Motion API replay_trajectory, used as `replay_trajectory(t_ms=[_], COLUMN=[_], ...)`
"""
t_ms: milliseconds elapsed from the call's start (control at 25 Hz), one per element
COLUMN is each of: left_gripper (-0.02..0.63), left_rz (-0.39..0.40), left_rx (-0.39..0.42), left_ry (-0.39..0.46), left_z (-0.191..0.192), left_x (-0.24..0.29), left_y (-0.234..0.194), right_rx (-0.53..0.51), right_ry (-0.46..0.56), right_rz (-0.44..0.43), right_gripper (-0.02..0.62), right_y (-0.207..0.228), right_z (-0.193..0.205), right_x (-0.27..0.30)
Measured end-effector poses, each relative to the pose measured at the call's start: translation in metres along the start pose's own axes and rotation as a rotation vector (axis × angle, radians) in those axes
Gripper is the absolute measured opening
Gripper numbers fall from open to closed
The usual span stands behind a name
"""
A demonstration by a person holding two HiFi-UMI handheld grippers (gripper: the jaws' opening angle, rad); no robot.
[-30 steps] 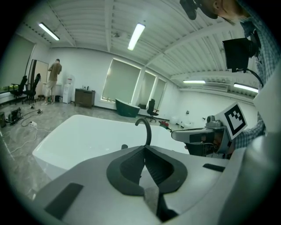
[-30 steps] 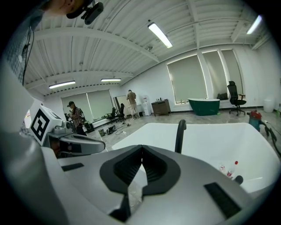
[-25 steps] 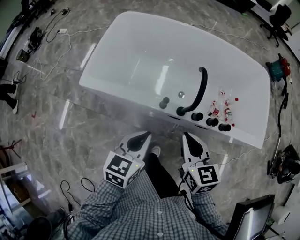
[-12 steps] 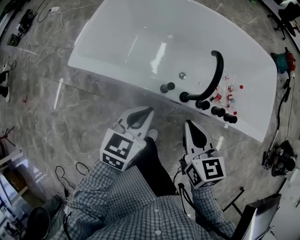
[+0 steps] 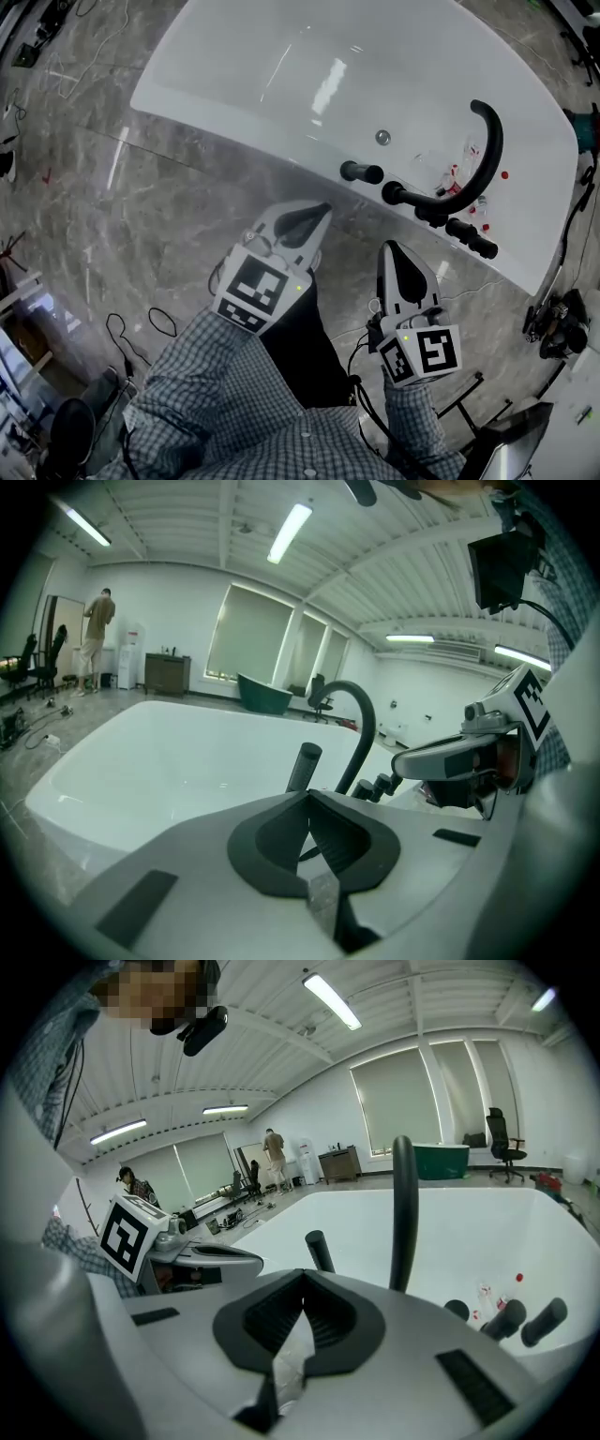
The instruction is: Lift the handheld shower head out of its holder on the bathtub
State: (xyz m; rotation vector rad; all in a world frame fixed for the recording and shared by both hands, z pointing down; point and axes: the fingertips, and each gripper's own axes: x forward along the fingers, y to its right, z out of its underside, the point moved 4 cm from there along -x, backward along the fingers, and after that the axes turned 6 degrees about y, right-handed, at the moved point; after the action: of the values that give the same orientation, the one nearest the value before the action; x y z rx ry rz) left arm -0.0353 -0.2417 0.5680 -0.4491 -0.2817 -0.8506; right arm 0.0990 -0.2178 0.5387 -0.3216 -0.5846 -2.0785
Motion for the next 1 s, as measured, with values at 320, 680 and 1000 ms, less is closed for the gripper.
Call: replay_trajectory(t_ms=[320, 680, 1000], left_gripper=[0.003, 0.003, 0.005], left_rz=[0.046, 0.08, 0.111], left_rx=[0.032, 0.079, 0.23], left_ry=[-0.035, -0.055, -0.075], left_z=[0.042, 0.073, 0.093], left_x=[0.038, 0.081, 0.109], left_y=[-0.024, -0.045, -0.047], right_rx=[-0.015, 0.006, 0.045], right_ry=[-0.033, -0.064, -0.064], right_rz=[0.017, 0.035, 0.056], right_gripper=[0.015, 0.015, 0.015], right_y=[0.024, 0.047, 0.065], right_z=[0.032, 0.067, 0.088], right_x=[0.034, 0.056, 0.066])
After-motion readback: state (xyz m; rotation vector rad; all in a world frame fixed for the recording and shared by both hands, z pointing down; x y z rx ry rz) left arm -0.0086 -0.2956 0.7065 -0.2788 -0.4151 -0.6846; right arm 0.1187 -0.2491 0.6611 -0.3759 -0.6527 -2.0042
